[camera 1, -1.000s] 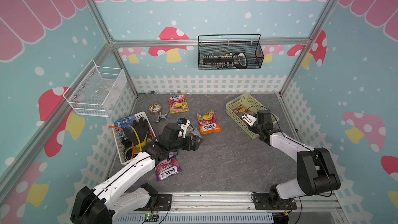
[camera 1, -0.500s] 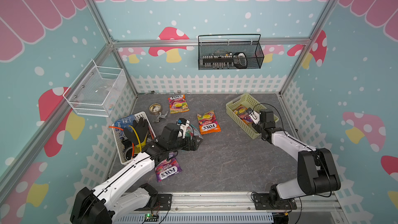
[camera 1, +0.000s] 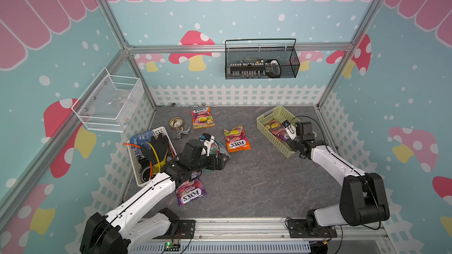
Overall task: Put the candies in the basket
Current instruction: Place the candy in the basket.
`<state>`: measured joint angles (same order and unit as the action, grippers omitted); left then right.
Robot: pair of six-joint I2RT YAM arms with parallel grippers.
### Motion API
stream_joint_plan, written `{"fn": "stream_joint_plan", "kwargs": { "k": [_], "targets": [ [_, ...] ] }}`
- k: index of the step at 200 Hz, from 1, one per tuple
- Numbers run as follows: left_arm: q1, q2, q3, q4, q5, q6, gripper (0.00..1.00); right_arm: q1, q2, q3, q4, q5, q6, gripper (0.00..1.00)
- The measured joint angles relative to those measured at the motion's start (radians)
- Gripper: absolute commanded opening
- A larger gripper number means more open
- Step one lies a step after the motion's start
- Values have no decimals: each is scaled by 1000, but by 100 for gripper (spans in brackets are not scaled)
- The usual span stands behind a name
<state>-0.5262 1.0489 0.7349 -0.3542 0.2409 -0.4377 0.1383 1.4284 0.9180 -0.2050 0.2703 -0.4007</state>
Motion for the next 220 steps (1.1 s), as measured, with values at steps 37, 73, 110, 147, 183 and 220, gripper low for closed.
{"fn": "stream_joint_plan", "kwargs": {
  "k": [37,73,110,147,183,220],
  "targets": [
    [11,-12,-4,0,-13,0,99,0,-26,3,-13,-24,66,67],
    [15,-19,-5,0,-16,0,99,0,-34,-2,1,-40,124,67],
    [20,-19,-8,0,-35,-4,99,4,-34,-2,3,-76,223,70],
    [105,-14,-17,6,-68,-50,99,64,-118,-11,19,-195,411,99],
    [214,22,-49,8,-79,-105,81,106,-240,-19,63,-347,678,99],
    [256,31,-87,52,-36,-138,54,219,-214,-47,131,-455,898,99]
  ]
}}
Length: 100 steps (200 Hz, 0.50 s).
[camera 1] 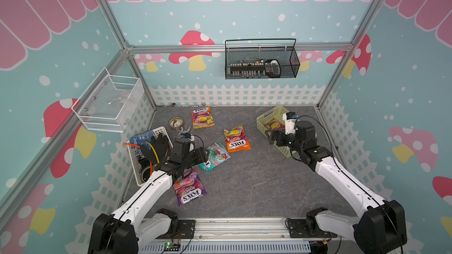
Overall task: Put the candies in the basket
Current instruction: Pick up the candy at the center of the board.
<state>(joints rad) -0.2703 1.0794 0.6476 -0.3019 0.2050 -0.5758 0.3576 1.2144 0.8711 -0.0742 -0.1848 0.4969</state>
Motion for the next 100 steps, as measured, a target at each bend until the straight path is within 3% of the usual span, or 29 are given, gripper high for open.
{"fn": "stream_joint_plan", "kwargs": {
  "k": [13,41,66,77,100],
  "targets": [
    [2,0,-33,40,32,-13,49,67,53,-7,28,-24,45,98],
    [2,14,-113,105,88,-51,44,176,211,-15,113,-63,114,81],
    [2,82,-138,134,130,-69,36,240,311,-53,227,-89,175,47],
    [1,124,-138,145,148,-74,31,263,360,-53,270,-103,194,37],
    [-1,186,-138,161,162,-76,22,298,464,-34,338,-124,209,33]
  ]
}}
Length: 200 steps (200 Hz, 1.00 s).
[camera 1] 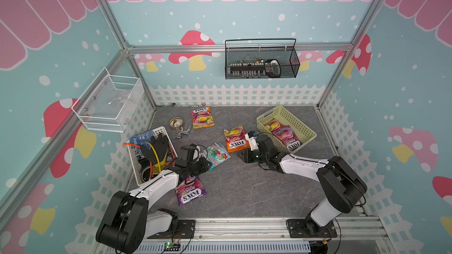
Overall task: Put the candies in the basket
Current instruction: Pick up the candy at the center of the board.
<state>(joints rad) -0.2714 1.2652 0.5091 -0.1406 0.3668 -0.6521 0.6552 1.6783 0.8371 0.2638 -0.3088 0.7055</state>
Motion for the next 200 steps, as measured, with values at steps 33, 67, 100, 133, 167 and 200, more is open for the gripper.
{"fn": "stream_joint_plan", "kwargs": {
  "k": [33,67,100,133,167,200],
  "targets": [
    [0,40,0,10,-10,4,18,26,143,82,37,-46,-8,33],
    [0,48,-3,13,-47,3,22,34,215,119,54,-61,-19,35],
    [0,57,-16,19,-72,1,25,33,294,170,57,-56,-25,40],
    [0,63,-27,19,-88,0,28,31,338,240,46,-45,-39,42],
    [0,76,-27,25,-91,-3,28,19,369,270,44,-64,-43,42],
    [0,87,-27,32,-90,-3,28,17,381,261,91,-134,-32,40]
  ]
}}
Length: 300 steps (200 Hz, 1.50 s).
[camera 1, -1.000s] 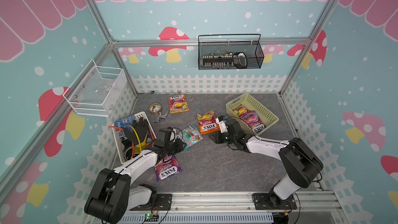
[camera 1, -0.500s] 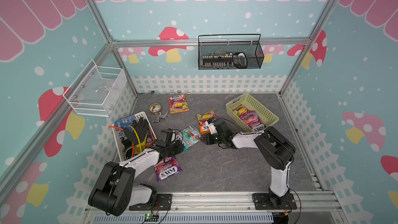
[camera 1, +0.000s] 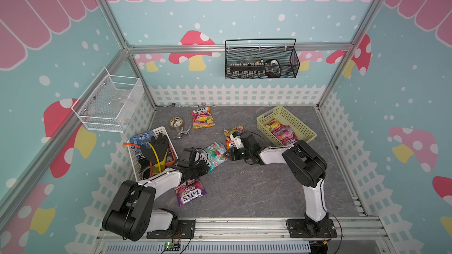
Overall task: Put the candies in the basket
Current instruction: Pick up the candy at the center of the board.
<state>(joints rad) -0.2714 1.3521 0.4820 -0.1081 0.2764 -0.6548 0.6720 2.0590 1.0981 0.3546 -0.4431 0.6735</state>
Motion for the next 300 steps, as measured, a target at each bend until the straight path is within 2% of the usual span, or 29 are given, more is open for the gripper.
{"fn": "stream_joint_plan", "kwargs": {
  "k": [42,93,110,161,208,230,254,300],
  "targets": [
    [0,5,1,5,0,0,28,-5,0,-44,69,-70,23,34],
    [0,8,1,12,2,0,30,-5,-7,-60,113,-116,36,11],
    [0,8,1,14,5,0,30,-5,-23,-71,121,-127,35,0],
    [3,-23,1,-4,16,-1,37,-3,-126,-123,123,-171,21,0],
    [26,-198,69,-97,25,13,57,-3,-281,-135,79,-186,-9,0],
    [29,-293,134,-114,35,37,72,-3,-355,-135,49,-181,-18,0],
    [30,-371,195,-132,55,83,98,-3,-439,-136,4,-163,-28,0],
    [31,-444,226,-152,121,144,99,-21,-602,-146,-50,-87,-21,0]
  ]
}}
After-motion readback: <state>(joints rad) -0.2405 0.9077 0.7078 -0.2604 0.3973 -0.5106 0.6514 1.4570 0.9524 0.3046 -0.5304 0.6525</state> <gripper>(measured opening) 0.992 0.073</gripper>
